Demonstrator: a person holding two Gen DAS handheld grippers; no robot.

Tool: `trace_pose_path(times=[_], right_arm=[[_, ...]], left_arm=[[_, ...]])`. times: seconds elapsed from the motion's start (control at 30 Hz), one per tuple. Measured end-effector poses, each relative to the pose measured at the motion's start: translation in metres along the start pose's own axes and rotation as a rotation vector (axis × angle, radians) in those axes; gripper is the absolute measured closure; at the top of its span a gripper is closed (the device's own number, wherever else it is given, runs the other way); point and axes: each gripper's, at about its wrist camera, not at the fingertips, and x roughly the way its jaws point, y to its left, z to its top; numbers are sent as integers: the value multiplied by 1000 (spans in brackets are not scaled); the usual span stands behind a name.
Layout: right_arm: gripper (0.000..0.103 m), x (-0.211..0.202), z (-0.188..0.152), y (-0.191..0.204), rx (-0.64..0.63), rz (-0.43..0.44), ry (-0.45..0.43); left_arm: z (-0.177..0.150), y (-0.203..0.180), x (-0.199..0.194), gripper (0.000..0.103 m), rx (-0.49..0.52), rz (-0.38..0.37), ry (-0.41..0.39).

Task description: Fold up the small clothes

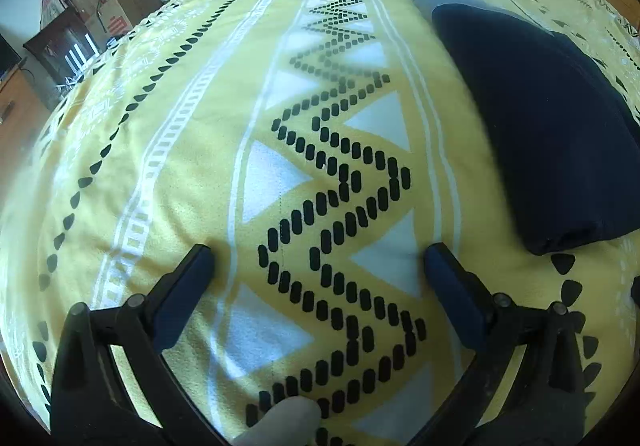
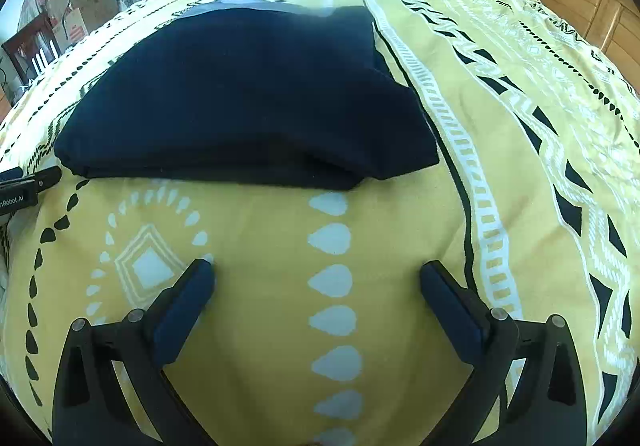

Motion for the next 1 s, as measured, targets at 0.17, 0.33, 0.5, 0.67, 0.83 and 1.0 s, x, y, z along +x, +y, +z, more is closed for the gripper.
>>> trace_pose_path(times=[0.17, 0.33, 0.5, 0.67, 0.83, 1.0], right_arm=[[0, 1, 0, -2, 9, 8, -14], [0, 2, 0, -3, 17, 13, -18], [0, 3, 0, -3, 17, 11, -18], [0, 3, 0, -2, 16, 8, -17], [0, 3, 0, -2, 15, 7, -18], [0, 3, 0, -1, 15, 6, -18]], left_arm=[[-8, 2, -12, 0, -8, -7, -8], [-9, 0, -12, 0, -5, 1, -15], [-10, -2, -12, 0, 6, 16, -19], [-10, -2, -12, 0, 8, 19, -21], [-11, -3, -13, 0, 9, 21, -23], [-10, -4, -14, 0, 11, 26, -23]])
